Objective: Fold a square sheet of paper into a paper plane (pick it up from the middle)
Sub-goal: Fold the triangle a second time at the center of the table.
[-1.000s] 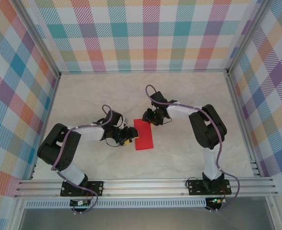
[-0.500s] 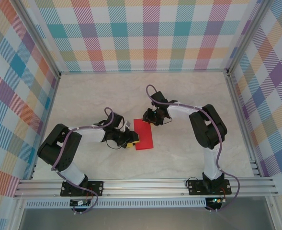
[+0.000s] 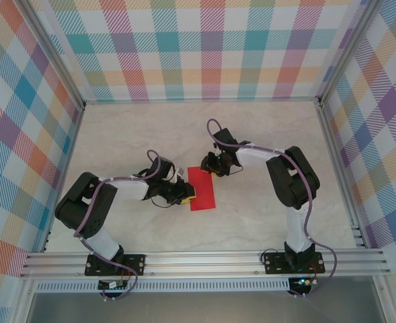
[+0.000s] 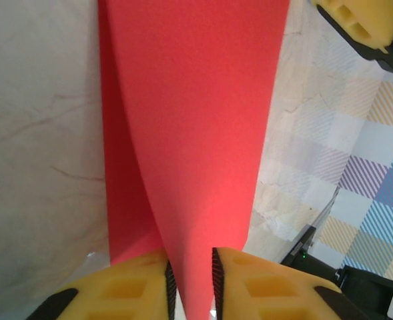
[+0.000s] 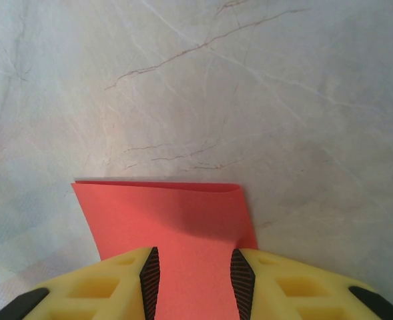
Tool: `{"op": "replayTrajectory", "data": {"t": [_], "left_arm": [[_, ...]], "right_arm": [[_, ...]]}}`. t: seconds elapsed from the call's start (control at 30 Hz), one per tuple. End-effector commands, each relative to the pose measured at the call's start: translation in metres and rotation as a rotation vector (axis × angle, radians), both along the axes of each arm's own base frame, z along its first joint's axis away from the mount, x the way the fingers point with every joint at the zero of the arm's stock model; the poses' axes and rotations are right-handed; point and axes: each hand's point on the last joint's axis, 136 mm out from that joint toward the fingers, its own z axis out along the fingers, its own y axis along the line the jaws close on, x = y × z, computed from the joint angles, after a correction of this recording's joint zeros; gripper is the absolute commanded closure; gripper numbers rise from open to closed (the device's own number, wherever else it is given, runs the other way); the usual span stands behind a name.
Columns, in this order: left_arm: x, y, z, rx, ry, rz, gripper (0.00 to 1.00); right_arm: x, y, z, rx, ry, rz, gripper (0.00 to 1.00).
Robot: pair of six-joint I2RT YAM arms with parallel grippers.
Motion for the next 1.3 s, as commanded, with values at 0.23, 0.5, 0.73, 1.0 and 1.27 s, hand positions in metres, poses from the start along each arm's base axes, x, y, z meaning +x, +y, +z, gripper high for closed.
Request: {"op": "replayTrajectory", "data": {"t": [0.23,0.5,0.73,1.0,1.27], "left_arm": [[0.009,0.008,-0.009,0.095,-0.07,0.013,0.94],[0.01,0.019,0.0,0.171,-0.104,-0.02,0.99],[0.015,0.022,0.018,0.206,-0.154,-0.052,0.99],[0.018,0.009,0.016,0.147,-0.137,-0.059,0.98],[0.023,0.002,0.022,0.152,-0.175,-0.064,0.98]], "right_arm": [[-0.014,-0.023,0.027,-0.034,-0.097,-0.006,0.6],[-0.03,-0.033,0.043,-0.012,-0.163,0.025,0.59],[-0.046,-0.022,0.047,0.057,-0.172,0.092,0.64],[-0.053,-0.015,0.044,0.068,-0.168,0.105,0.71],[-0.06,-0.023,0.039,0.045,-0.16,0.087,0.71]]}}
